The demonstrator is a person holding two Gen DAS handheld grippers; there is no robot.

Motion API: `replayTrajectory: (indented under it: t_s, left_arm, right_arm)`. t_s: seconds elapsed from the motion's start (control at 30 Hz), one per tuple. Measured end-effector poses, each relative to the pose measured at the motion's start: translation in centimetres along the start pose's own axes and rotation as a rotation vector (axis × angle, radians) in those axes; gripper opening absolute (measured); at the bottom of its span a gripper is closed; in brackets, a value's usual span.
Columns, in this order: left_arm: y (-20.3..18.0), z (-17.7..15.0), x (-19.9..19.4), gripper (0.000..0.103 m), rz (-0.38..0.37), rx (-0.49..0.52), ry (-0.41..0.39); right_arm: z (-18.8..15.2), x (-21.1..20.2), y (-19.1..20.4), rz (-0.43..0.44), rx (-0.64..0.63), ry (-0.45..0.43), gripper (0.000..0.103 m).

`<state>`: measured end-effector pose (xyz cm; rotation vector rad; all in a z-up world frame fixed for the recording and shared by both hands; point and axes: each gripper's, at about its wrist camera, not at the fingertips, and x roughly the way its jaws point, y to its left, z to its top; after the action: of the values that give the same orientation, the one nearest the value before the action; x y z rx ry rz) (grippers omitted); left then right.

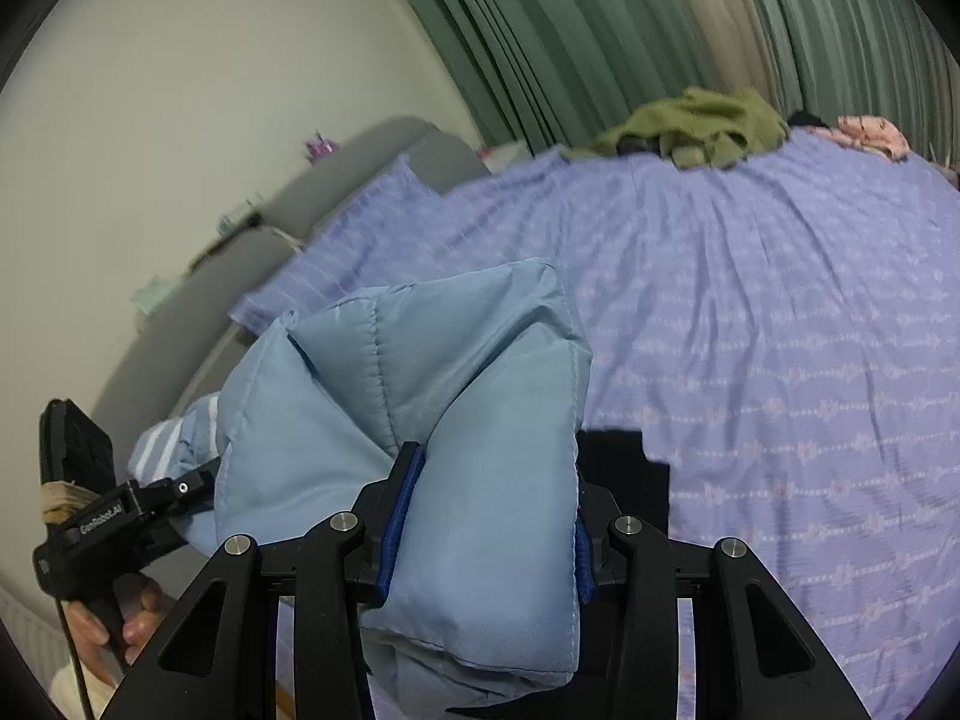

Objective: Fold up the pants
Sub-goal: 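Lower the bundle onto the black folded garment and open both tools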

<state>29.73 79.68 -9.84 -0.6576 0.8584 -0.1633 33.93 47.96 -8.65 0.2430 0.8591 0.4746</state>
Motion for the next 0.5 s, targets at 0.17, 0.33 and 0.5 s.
replayTrajectory:
  t_s: [0.17,0.33,0.5]
  left_arm:
    - [2.0,-1.1,3.0,0.055,0.03,0.008,0.047]
    - [3.8,-2.4,5.0,0.064,0.087,0.007,0.118]
    - [4.3,-2.6,4.8,0.079,0.249,0.128,0.126]
  right_arm:
    - [-1.8,3.5,-1.5,-0.047,0.015,0.081,0.042]
    - [-3.8,5.6,-2.7,-0.114,0.008,0.154,0.042]
    - [-4.3,6.2,-1.9,-0.167,-0.046,0.166,0.045]
